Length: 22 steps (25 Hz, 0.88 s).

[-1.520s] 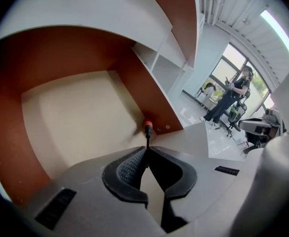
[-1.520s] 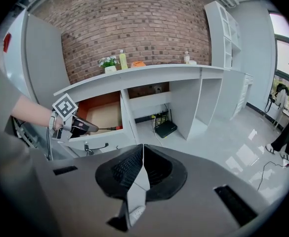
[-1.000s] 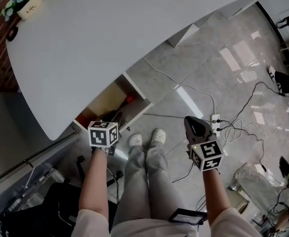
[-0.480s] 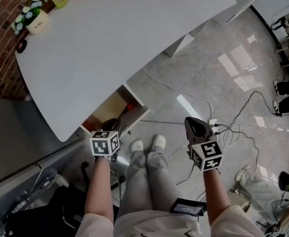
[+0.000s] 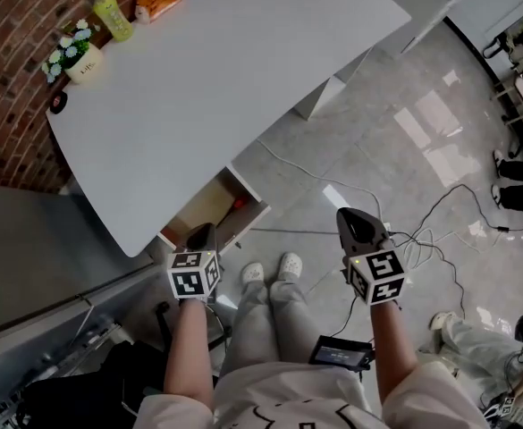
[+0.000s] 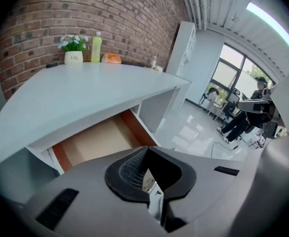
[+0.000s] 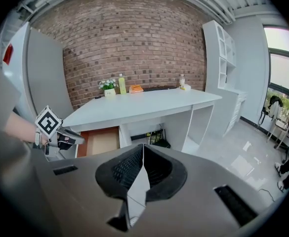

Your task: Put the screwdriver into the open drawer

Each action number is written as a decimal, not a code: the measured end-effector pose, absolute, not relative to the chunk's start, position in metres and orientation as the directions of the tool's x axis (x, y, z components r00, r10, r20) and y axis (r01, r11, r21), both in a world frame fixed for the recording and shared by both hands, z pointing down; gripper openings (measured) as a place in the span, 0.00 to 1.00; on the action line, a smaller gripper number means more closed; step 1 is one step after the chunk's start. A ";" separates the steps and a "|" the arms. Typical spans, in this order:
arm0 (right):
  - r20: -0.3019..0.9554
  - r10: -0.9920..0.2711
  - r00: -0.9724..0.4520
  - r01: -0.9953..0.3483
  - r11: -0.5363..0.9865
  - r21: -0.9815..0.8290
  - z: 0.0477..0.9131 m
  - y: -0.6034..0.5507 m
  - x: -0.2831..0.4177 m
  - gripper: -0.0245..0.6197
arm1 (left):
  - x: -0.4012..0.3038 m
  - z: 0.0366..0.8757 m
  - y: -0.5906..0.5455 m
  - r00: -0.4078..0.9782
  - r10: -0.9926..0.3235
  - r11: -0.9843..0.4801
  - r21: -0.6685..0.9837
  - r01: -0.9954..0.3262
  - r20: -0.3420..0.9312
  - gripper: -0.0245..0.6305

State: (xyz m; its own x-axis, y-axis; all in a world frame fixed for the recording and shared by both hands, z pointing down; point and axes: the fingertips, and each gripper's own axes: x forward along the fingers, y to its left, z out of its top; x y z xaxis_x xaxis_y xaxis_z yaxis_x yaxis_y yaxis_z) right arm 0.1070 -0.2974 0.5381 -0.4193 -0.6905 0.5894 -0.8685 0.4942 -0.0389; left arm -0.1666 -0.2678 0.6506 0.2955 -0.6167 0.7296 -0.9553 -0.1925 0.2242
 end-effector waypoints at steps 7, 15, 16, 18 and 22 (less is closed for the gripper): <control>0.549 -0.727 -0.412 -0.881 0.472 -0.035 0.495 -0.300 0.115 0.07 | -0.168 0.588 -0.279 0.300 -0.686 -0.210 0.213 -0.954 0.663 0.05; 0.502 -0.754 -0.423 -0.872 0.489 -0.002 0.450 -0.303 0.114 0.07 | -0.172 0.525 -0.281 0.298 -0.757 -0.231 0.189 -0.954 0.581 0.05; 0.498 -0.757 -0.424 -0.871 0.491 0.004 0.445 -0.303 0.114 0.07 | -0.173 0.518 -0.281 0.296 -0.766 -0.229 0.188 -0.955 0.570 0.05; 0.489 -0.761 -0.427 -0.867 0.498 0.018 0.434 -0.302 0.114 0.07 | -0.177 0.501 -0.280 0.290 -0.789 -0.223 0.186 -0.957 0.542 0.05; 0.464 -0.774 -0.430 -0.856 0.513 0.061 0.413 -0.295 0.113 0.07 | -0.183 0.466 -0.278 0.280 -0.832 -0.224 0.171 -0.959 0.480 0.05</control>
